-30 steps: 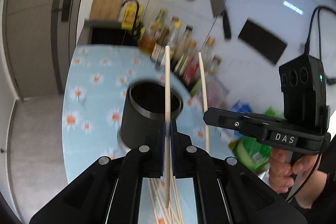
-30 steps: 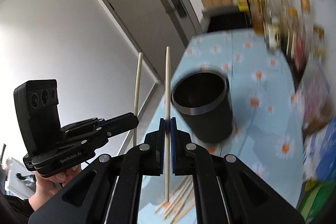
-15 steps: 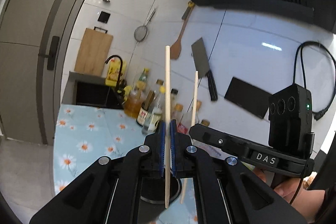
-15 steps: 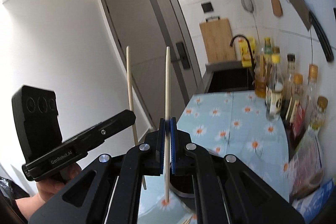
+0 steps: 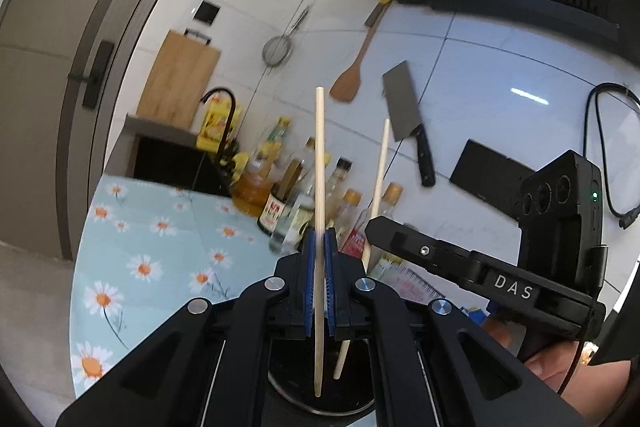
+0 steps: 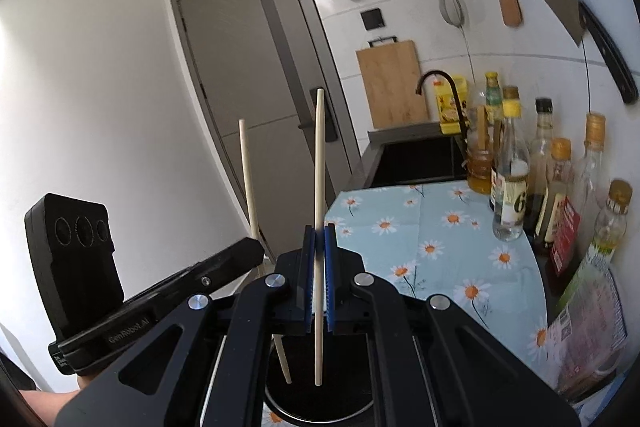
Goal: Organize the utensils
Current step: 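Open both tools to drop the chopsticks into the black holder, then return the right tool to the pile and grasp another chopstick while the left tool follows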
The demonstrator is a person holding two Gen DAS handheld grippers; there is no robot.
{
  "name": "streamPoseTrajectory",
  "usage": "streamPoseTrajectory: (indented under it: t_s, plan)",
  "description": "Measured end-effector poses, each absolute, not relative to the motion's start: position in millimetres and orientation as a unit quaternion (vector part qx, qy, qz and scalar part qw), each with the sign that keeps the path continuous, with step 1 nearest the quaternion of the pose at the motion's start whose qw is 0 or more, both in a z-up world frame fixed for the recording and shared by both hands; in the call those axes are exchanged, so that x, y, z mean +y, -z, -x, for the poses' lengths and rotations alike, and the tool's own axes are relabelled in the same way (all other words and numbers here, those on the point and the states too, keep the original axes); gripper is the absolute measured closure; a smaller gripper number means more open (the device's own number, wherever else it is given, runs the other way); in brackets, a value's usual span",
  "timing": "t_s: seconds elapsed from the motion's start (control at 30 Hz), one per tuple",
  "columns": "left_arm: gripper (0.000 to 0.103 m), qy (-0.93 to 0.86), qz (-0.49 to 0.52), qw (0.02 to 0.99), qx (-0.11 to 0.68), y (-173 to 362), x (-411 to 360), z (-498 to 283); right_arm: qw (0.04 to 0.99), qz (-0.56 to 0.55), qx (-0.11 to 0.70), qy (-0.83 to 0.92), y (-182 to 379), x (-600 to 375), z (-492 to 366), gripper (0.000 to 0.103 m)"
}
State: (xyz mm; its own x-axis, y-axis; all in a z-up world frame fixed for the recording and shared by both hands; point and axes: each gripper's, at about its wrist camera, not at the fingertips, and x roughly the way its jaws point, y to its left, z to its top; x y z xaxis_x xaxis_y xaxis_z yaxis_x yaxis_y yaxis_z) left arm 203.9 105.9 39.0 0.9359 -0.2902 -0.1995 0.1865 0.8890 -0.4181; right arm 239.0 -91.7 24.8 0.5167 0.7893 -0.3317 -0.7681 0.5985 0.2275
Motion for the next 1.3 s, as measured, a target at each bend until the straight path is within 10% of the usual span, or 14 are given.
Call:
streamPoseTrajectory:
  t_s: [0.3,0.93,1.0,1.3]
  plan:
    - [0.098,0.129,0.199,0.959,0.157,-26.7,102.0,-200.9,0.864,-0.032,0.246,-0.439,-3.3,-92.3,-241.3,0.080]
    - [0.097,0.125,0.204,0.958,0.158,-46.8,102.4,-170.4,0.861,-0.063,0.235,-0.447,-29.4,-122.3,-203.9,0.076]
    - [0.089,0.131,0.204,0.958,0.156,-51.0,100.9,-160.9,0.853,-0.068,0.248,-0.455,-31.6,-129.9,-196.1,0.060]
    - [0.079,0.137,0.197,0.950,0.198,-42.2,90.5,-115.9,0.815,-0.042,0.354,-0.458,0.0,-148.0,-170.0,0.060]
